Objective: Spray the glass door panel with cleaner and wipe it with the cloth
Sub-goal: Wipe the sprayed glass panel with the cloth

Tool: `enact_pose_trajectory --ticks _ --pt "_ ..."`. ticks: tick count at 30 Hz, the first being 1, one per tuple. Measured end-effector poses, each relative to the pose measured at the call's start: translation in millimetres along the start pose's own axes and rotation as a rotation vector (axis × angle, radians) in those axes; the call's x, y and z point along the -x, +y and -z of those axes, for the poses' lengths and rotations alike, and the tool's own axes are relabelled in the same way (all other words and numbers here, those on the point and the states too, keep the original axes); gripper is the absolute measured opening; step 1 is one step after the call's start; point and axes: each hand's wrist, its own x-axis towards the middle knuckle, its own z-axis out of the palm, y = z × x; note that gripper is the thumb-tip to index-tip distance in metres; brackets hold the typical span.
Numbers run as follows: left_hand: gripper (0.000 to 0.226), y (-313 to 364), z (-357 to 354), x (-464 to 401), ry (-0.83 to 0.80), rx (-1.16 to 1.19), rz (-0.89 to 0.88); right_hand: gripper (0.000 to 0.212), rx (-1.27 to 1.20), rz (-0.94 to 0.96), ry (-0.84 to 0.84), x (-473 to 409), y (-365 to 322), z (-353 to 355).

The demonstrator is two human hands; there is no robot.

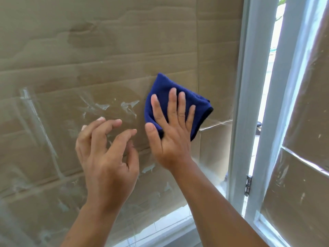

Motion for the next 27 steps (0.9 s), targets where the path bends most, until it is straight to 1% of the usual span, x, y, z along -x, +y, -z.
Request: enact_pose_trajectory --ticks 1,2,5,6,7,8,12,13,14,15,16,18,19,20,21,22,25,26,27 --pt "0.017 0.9 -0.4 -0.1 -0.005 0.006 0.004 0.059 0.005 -0.022 0.031 7.6 8.5 -2.2" --pt "0.016 1.5 -0.5 -0.2 -0.009 0.009 0.01 0.059 -0.004 -0.117 0.072 13.3 16.6 -3.7" --pt "0.016 1.6 -0.2 0.8 -0.01 0.009 0.02 0.06 -0.163 -0.615 0.151 20.1 25.3 -3.6" --pt "0.016 1.9 -0.6 1.4 -0.006 0.01 0.021 0.06 -0.217 -0.712 0.158 20.9 21.8 -5.4" --pt "0.016 2.1 -1.2 2.0 -0.005 0.009 0.02 0.061 -0.229 -0.721 0.153 22.4 15.7 -6.5" --pt "0.017 2.5 -2.0 2.4 -0.007 0.008 0.02 0.061 -0.204 -0.655 0.136 25.7 8.7 -7.7" --pt "0.017 2.1 -5.6 4.8 -0.021 0.001 0.014 0.062 -0.051 -0.227 0.036 55.0 3.7 -16.9" --pt "0.017 1.4 -6.1 5.8 -0.022 0.0 0.012 0.06 -0.026 -0.174 0.03 61.7 10.7 -16.7" --pt "0.017 0.4 -6.4 6.7 -0.022 0.0 0.009 0.06 -0.008 -0.168 0.037 66.2 19.5 -15.7" --pt "0.017 -0.6 -6.8 7.9 -0.026 -0.001 0.006 0.06 -0.007 -0.222 0.058 68.7 28.1 -13.3" --pt "0.017 -1.8 -7.1 9.2 -0.032 -0.002 0.004 0.061 -0.038 -0.343 0.084 68.5 35.6 -10.4" --pt "0.017 -4.8 -6.8 12.8 -0.052 -0.009 -0.001 0.063 -0.181 -0.695 0.137 63.9 43.8 -6.1" --pt "0.018 -6.0 -6.6 14.8 -0.063 -0.014 -0.004 0.063 -0.239 -0.818 0.161 61.5 44.2 -6.9" --pt "0.019 -6.8 -6.1 16.7 -0.073 -0.021 -0.007 0.063 -0.258 -0.851 0.168 60.3 40.4 -8.3" --pt "0.02 -7.3 -5.4 18.0 -0.083 -0.03 -0.011 0.063 -0.233 -0.802 0.154 61.6 31.9 -10.3" --pt "0.022 -7.6 -4.6 18.9 -0.094 -0.038 -0.014 0.064 -0.186 -0.698 0.124 66.1 20.6 -13.4" --pt "0.028 -7.7 0.1 20.7 -0.148 -0.058 -0.027 0.061 -0.065 -0.265 -0.013 100.1 -7.1 -30.2" --pt "0.03 -8.4 2.6 21.3 -0.176 -0.069 -0.034 0.061 -0.041 -0.166 -0.046 112.9 -9.1 -33.9" --pt "0.032 -9.3 5.4 22.3 -0.209 -0.079 -0.037 0.06 -0.029 -0.131 -0.056 122.2 -6.2 -36.3"
